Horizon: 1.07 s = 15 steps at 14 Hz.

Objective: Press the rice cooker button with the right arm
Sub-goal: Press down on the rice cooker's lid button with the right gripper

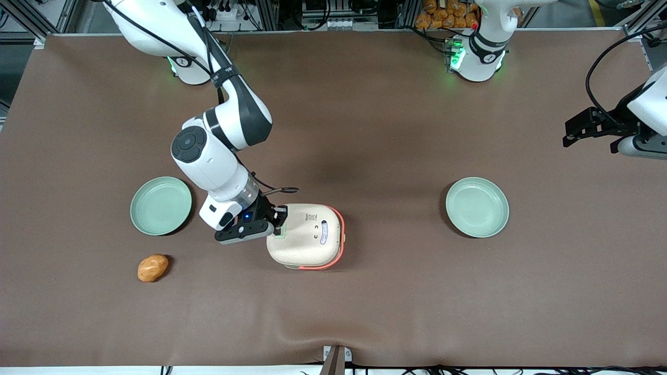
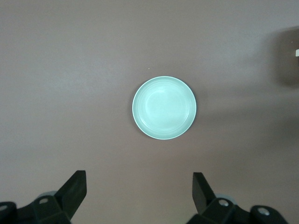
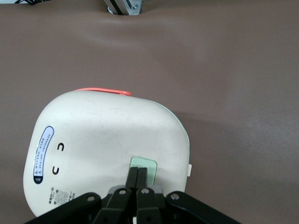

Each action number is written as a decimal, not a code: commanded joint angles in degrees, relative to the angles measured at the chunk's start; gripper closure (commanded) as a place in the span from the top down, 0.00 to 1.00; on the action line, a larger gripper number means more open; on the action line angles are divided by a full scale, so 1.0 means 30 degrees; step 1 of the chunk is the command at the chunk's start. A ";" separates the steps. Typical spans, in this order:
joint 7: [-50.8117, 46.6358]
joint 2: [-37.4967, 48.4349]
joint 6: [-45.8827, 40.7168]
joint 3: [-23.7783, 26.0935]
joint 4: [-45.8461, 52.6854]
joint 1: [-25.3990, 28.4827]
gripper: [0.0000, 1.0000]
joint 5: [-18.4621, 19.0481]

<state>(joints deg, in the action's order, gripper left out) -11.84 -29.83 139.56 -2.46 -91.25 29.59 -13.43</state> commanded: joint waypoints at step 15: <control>-0.0067 -0.0604 0.0502 -0.0967 0.0356 0.0799 0.04 -0.0239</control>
<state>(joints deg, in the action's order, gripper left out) -11.89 -30.72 140.50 -4.04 -91.10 31.15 -13.44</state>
